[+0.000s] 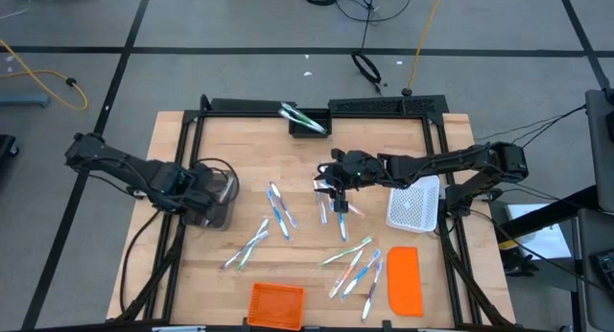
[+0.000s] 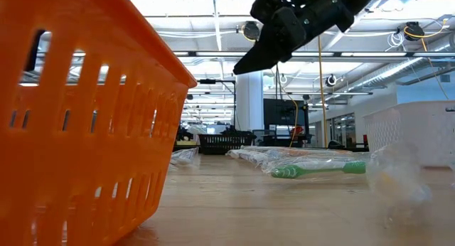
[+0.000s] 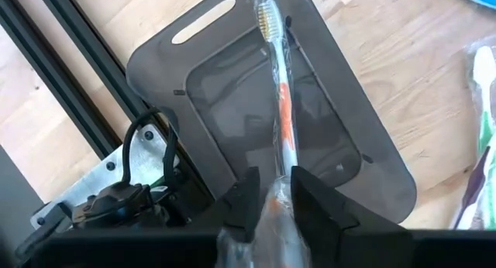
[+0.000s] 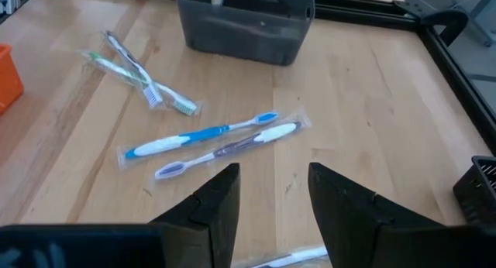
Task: Pick & Place Toothbrushes
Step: Put the orange toothbrush into the transparent black bin, then put the purple toothbrush into the white bin
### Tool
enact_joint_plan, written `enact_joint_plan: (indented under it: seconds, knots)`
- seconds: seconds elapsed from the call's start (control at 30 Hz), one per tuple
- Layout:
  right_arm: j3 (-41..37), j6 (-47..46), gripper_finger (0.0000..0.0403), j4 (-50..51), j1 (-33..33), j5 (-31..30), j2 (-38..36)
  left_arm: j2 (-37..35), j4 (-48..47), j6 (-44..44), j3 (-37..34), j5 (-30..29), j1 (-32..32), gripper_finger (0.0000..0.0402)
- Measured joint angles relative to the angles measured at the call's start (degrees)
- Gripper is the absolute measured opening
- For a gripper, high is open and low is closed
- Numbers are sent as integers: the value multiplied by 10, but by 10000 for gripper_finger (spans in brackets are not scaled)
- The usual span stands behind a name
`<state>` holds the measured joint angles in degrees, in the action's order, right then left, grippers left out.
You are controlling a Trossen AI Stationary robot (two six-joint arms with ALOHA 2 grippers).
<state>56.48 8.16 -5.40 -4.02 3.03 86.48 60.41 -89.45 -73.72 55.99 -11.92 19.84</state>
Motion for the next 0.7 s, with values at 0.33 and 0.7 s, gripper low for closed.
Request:
enact_joint_plan:
  seconds: [0.33, 0.7]
  knots:
    - [-4, 0, 144, -4, 0, 0, 0, 3, -3, 42, 0, -5, 0, 191]
    - [-4, 4, 142, -4, 0, 0, 0, -1, -4, 101, 13, -48, -39, 216]
